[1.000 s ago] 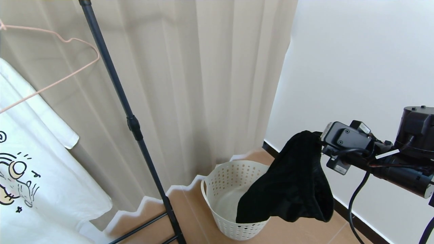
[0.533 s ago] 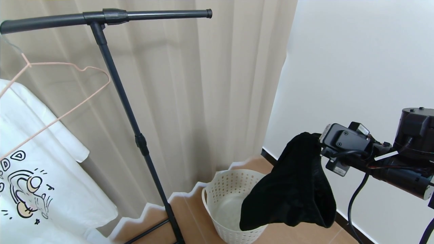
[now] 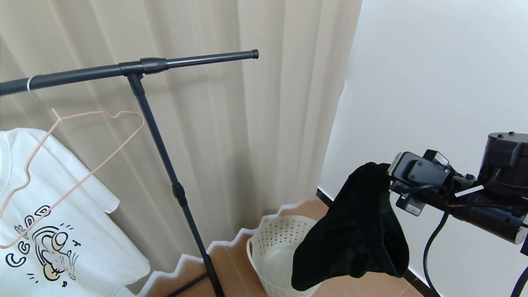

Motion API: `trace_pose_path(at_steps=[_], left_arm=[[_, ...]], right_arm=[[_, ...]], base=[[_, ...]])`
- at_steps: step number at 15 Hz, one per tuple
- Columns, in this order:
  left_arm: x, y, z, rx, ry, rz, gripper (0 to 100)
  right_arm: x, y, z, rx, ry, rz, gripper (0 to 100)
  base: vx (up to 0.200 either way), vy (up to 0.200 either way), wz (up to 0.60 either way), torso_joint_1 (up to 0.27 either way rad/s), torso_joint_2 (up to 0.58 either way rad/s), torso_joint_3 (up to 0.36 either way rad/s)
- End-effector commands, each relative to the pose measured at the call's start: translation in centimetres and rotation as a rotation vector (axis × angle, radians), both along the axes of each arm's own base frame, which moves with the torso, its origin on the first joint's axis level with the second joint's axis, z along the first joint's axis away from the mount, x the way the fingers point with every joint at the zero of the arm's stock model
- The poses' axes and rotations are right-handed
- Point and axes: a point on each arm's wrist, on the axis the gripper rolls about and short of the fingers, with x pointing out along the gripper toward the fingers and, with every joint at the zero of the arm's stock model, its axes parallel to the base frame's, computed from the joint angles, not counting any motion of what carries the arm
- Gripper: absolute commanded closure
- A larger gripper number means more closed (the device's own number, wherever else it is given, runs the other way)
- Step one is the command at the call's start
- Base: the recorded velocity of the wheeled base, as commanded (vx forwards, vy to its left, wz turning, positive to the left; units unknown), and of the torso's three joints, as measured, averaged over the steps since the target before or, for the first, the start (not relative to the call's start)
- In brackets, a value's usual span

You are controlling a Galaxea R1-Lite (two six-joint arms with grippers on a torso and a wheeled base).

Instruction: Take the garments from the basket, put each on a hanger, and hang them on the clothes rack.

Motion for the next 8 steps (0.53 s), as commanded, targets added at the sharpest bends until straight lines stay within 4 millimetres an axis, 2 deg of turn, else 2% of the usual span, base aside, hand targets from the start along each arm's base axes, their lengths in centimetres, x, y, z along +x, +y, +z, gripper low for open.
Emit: trace_pose_path(at_steps=[1,4,8], left_arm=[[0.00,0.00,0.01,0.000,0.000,0.001,0],[0.00,0.00,0.01,0.000,0.000,0.000,0],[0.00,0.00,0.01,0.000,0.000,0.003,0]], right_arm=[[0.05,0.04,-0.08,-0.001,0.003,0.001,100],[0.05,0.04,-0.08,-0.001,0.003,0.001,100],[0.01,0.02,-0.08,-0.001,0.003,0.001,100]], base=[[0.000,0.000,0.00,0.251,-0.60,-0.349],[0.000,0.000,0.00,0.258,-0.60,-0.344],[0.000,0.000,0.00,0.199,-0.44,-0.243]])
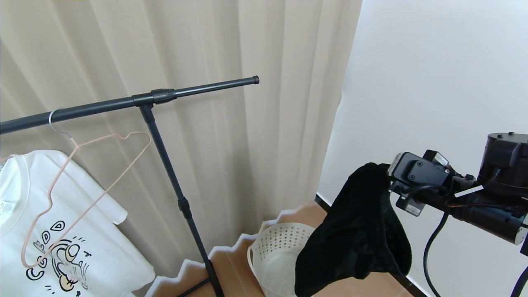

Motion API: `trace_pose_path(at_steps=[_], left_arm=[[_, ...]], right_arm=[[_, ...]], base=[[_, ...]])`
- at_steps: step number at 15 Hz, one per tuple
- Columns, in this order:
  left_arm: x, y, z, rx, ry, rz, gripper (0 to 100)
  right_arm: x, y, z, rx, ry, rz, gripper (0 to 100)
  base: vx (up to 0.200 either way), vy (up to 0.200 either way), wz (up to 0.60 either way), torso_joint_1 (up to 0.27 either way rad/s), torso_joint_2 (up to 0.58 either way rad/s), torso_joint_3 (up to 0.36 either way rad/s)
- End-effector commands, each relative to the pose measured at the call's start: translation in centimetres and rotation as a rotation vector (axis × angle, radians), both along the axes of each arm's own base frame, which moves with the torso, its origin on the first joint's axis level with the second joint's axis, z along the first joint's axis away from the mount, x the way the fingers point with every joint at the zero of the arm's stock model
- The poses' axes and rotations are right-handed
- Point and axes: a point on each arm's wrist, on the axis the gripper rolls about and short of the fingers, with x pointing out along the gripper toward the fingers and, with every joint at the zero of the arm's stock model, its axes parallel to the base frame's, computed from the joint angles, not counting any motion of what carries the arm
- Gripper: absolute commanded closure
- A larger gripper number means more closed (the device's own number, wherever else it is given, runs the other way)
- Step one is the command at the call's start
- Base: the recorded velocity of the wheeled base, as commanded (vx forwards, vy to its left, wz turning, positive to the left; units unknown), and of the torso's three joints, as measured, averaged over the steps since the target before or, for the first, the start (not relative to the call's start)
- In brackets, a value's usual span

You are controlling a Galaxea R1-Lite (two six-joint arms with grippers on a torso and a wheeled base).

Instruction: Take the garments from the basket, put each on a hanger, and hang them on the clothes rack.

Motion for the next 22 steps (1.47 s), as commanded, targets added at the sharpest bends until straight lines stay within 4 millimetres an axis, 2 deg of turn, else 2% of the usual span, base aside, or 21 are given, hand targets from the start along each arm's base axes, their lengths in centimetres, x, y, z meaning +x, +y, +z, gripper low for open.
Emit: trace_pose_path(at_steps=[1,7,19,22], left_arm=[[0.00,0.00,0.01,0.000,0.000,0.001,0],[0.00,0.00,0.01,0.000,0.000,0.001,0],[0.00,0.00,0.01,0.001,0.000,-0.001,0],[0.00,0.00,0.01,0.000,0.000,0.001,0]], right_arm=[[0.02,0.02,-0.03,-0.001,0.001,0.001,100],[-0.06,0.00,0.03,0.003,-0.004,0.003,100],[-0.01,0.02,-0.05,0.002,-0.001,0.005,100],[0.01,0.02,-0.01,0.002,-0.003,0.004,100]], base=[[0.000,0.000,0.00,0.178,-0.39,-0.217],[0.000,0.000,0.00,0.161,-0.36,-0.190],[0.000,0.000,0.00,0.008,-0.01,0.007],[0.000,0.000,0.60,0.002,0.00,0.002]])
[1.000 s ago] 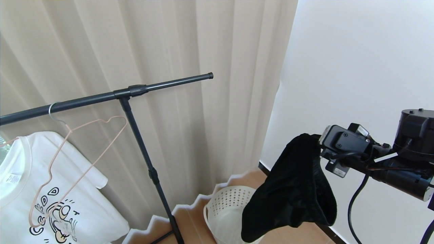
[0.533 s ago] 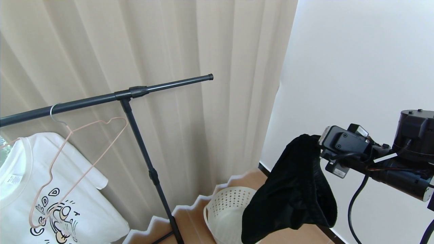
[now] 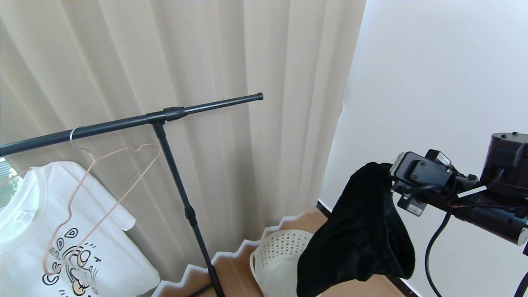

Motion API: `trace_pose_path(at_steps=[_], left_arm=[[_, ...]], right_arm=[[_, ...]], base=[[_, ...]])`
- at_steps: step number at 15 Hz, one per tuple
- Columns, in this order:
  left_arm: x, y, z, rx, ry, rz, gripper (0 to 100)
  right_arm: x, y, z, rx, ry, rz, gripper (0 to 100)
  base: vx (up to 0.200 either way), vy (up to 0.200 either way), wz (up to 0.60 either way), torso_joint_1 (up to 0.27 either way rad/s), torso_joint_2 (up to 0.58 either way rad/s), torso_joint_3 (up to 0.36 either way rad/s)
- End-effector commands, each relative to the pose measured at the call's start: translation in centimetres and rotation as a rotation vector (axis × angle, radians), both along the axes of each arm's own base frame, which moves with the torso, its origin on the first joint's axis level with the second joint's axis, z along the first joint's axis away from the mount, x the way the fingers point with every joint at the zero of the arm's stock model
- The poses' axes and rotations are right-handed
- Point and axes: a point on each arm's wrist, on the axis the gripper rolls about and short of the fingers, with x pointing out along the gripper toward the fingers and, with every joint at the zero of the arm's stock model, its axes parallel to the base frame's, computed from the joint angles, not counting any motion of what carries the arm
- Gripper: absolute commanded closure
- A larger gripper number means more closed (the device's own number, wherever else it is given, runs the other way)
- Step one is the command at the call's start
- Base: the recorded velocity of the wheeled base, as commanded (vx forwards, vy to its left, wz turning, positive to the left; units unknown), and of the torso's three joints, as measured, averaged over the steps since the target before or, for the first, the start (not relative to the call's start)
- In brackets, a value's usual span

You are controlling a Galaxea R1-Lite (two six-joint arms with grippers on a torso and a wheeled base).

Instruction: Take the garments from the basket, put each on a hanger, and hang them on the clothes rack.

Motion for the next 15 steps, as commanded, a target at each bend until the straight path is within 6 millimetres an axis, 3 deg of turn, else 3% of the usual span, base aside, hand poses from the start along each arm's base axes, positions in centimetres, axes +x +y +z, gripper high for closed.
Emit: trace_pose_path(at_steps=[1,11,15], left_arm=[[0.00,0.00,0.00,-0.001,0.000,0.000,0],[0.00,0.00,0.02,0.002,-0.001,0.000,0],[0.00,0.00,0.02,0.002,-0.001,0.000,0]], right_arm=[[-0.03,0.02,-0.01,0.000,0.001,0.003,100],[-0.05,0.01,-0.05,0.000,0.002,0.003,100],[-0.03,0.01,-0.09,-0.001,0.003,0.001,100]], base=[[0.000,0.000,0.60,0.002,0.00,0.007],[0.000,0.000,0.60,0.002,0.00,0.002],[0.000,0.000,0.00,0.000,0.00,0.000]])
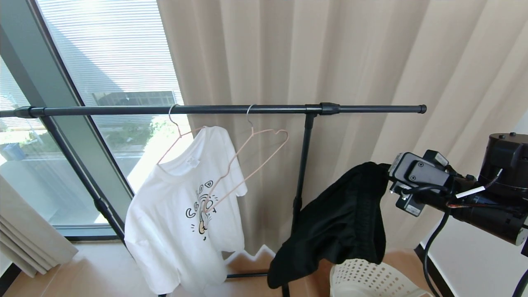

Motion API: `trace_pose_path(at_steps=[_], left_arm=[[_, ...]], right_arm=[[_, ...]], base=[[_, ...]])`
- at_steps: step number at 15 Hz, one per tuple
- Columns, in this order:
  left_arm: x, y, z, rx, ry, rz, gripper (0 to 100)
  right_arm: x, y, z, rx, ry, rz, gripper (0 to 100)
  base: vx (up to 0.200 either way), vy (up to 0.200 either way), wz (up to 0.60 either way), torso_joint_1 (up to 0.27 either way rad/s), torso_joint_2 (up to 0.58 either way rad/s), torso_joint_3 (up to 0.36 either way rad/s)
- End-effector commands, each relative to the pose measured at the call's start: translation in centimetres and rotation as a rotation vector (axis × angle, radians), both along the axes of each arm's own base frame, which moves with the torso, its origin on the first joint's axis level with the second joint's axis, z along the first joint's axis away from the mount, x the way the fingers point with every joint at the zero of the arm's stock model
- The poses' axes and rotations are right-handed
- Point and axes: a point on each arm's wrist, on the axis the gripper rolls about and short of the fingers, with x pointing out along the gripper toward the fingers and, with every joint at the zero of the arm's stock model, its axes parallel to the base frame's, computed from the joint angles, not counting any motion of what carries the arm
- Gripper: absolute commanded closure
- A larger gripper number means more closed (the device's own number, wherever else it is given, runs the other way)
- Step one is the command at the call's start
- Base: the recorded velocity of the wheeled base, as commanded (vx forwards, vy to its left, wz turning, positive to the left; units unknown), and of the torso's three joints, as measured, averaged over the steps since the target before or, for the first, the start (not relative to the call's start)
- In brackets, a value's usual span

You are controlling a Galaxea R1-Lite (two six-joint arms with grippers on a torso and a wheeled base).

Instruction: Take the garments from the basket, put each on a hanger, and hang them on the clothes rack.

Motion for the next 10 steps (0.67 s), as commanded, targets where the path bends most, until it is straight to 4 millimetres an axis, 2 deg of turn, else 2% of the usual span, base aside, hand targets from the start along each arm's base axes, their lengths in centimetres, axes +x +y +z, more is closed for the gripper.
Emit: trace_pose_path(at_steps=[1,10], left_arm=[[0.00,0.00,0.00,-0.001,0.000,0.001,0],[0.00,0.00,0.00,-0.001,0.000,0.001,0]], right_arm=[[-0.02,0.04,0.00,0.000,0.000,0.003,100],[-0.01,0.04,-0.07,-0.001,0.003,0.004,100]], base=[[0.000,0.000,0.00,0.000,0.00,0.000],[0.000,0.000,0.00,0.000,0.00,0.000]])
